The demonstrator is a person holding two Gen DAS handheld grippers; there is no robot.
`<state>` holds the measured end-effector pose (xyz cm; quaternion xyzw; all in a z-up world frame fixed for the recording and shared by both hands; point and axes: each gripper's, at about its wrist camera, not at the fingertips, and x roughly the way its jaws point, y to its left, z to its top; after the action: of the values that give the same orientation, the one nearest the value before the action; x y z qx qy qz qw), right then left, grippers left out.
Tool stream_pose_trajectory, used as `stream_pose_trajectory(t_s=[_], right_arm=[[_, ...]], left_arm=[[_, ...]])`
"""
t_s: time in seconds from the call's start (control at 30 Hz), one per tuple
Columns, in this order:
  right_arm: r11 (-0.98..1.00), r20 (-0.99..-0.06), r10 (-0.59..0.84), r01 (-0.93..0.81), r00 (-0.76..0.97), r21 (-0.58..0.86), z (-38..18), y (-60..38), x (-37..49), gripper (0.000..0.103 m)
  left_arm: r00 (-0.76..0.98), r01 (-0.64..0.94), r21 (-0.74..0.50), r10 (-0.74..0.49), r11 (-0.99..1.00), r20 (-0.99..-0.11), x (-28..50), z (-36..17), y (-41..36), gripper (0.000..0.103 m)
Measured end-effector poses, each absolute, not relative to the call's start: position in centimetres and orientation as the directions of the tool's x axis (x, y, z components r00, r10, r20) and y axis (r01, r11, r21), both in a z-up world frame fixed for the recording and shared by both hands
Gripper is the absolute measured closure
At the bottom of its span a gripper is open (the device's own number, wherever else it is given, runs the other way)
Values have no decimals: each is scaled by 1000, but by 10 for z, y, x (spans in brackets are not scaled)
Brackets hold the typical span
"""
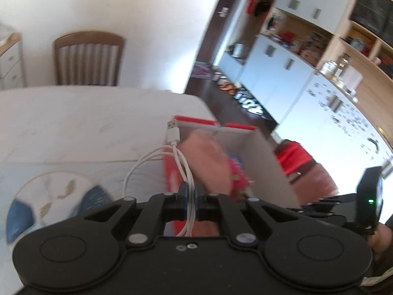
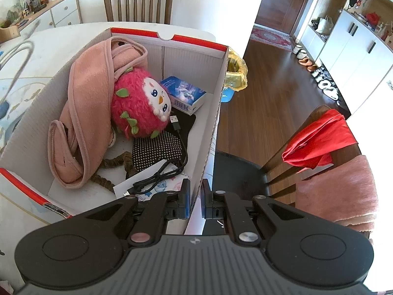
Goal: Organize objects
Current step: 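Lift the white cable and carry it over the box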
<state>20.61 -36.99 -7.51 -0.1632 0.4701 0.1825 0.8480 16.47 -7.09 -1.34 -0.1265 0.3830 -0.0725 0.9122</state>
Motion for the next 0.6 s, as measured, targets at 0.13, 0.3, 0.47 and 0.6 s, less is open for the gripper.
stream_pose_trajectory(t_s=[0.13,0.3,0.47,0.6], right_arm=[[882,-854,162,-461,494,-100,-72,-372,204,95],[882,-853,164,-462,495,-98,-71,-373,204,95],[883,-853,166,-460,495,-95,-70,-373,204,95],[884,-853,174,-460,491,-85,-68,-373,204,95]], left_arm=[[693,123,-286,-289,950,-661,174,-5,-95,101],[669,218,-281,-353,935,-654,190,-2,-128,101],[638,314,-267,-411,911,-651,201,-7,-155,101],[602,380,-268,-457,885,-655,211,-20,-175,101]])
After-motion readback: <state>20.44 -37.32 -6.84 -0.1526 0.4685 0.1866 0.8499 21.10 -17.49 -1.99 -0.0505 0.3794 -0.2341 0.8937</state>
